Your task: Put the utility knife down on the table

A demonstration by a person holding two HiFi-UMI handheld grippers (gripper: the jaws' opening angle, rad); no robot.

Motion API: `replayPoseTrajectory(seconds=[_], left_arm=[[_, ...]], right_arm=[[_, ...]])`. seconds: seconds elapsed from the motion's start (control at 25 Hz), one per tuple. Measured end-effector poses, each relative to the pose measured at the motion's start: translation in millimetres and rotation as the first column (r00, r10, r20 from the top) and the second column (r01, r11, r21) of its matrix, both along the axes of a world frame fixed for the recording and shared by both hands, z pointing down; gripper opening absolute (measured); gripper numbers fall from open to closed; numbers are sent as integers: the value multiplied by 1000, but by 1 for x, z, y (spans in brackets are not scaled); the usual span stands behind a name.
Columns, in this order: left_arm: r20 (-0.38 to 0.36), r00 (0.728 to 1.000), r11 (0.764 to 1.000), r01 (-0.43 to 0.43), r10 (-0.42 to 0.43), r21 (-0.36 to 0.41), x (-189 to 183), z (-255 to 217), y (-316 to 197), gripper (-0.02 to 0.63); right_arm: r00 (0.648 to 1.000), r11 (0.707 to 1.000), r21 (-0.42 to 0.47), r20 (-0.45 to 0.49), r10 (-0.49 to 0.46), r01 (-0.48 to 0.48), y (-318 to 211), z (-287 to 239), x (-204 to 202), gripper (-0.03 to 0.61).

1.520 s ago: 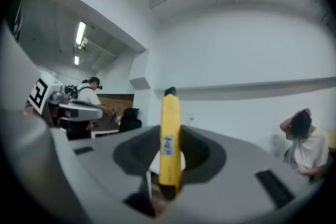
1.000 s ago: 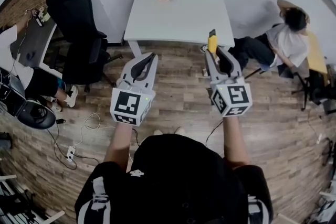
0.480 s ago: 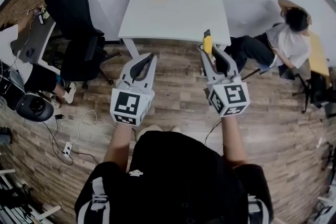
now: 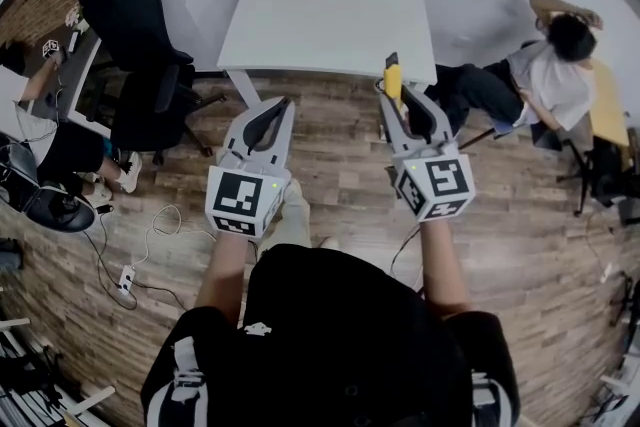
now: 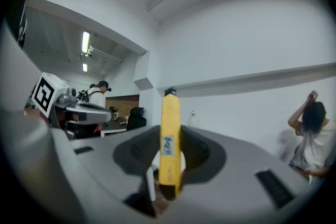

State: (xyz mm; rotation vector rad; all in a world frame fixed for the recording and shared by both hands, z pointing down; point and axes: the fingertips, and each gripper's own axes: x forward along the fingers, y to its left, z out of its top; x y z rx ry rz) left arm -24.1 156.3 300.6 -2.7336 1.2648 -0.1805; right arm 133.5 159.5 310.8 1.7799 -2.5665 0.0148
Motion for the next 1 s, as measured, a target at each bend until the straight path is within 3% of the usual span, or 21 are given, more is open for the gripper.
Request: replayPoseTrajectory(seconds=[0.6, 1.0], left_arm=[[-11, 1000, 1000, -24, 24, -3, 5, 5, -66, 20], [-16, 999, 999, -38, 38, -15, 0, 7, -138, 20]], right_arm=[[1000, 1000, -10, -2, 19, -19, -60, 7, 3, 137], [1000, 999, -24, -5, 31, -31, -131, 10, -3, 137]])
